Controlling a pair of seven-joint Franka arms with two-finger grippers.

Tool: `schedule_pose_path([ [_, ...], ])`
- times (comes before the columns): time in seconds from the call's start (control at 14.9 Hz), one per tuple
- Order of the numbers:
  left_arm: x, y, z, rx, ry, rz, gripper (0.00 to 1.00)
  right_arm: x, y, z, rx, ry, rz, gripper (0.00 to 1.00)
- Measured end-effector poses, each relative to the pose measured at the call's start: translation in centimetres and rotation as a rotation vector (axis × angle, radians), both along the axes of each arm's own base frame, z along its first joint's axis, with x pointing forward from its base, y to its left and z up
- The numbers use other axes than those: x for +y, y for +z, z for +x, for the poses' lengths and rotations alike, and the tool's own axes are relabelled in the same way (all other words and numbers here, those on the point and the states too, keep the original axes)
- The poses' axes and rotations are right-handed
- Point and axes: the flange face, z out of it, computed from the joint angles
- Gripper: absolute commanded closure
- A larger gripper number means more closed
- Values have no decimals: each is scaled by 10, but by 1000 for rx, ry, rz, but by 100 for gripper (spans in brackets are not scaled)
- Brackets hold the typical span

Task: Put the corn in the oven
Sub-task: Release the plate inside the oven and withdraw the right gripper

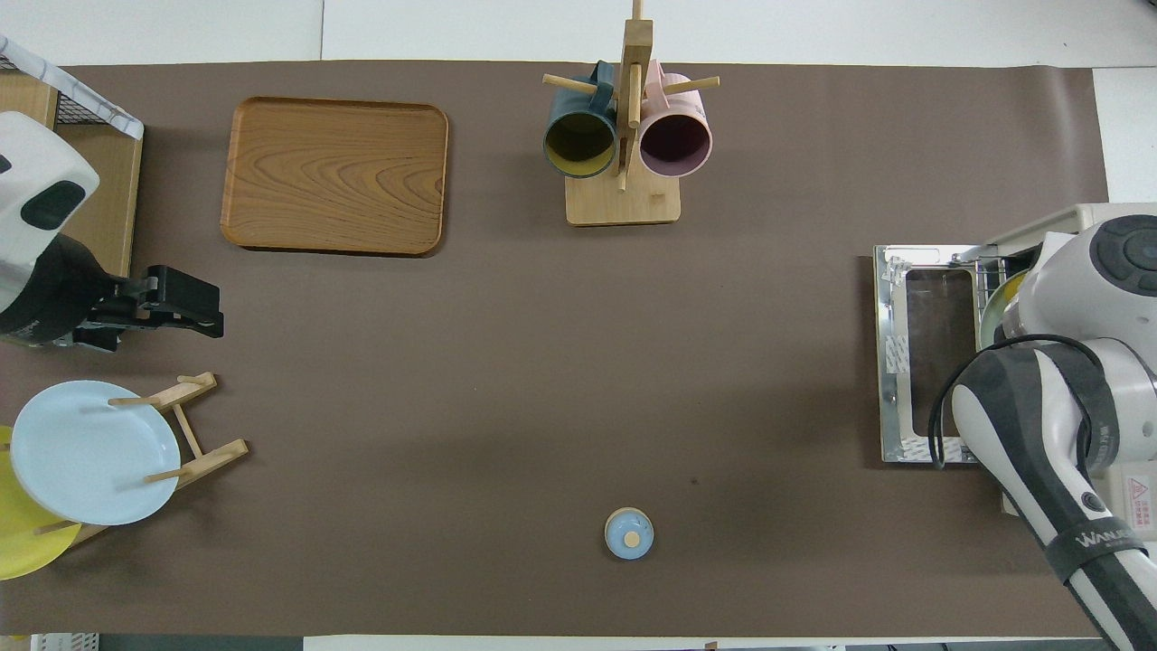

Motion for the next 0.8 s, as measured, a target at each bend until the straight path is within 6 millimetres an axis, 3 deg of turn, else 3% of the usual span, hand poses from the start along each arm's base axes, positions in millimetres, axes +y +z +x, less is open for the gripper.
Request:
schedule_pose_path([
  [0.07,0,0,0,0,0,0,0,0,1,0,3,-6,6,46],
  [0.2,0,0,0,0,0,0,0,3,11,2,21,-44,39,45],
  [0.27,0,0,0,0,0,0,0,8,21,6,26,-55,55,48],
  [0.33,0,0,0,0,0,0,0,16,33,12,22,-51,63,68],
  [0.4,0,0,0,0,0,0,0,30,44,19,9,-30,67,95],
  [0.47,0,0,0,0,0,0,0,46,51,25,-7,-10,72,100],
  [0.6,0,0,0,0,0,0,0,80,49,33,-60,-27,77,100],
  [0.8,0,0,0,0,0,0,0,119,17,41,-107,-114,66,100],
])
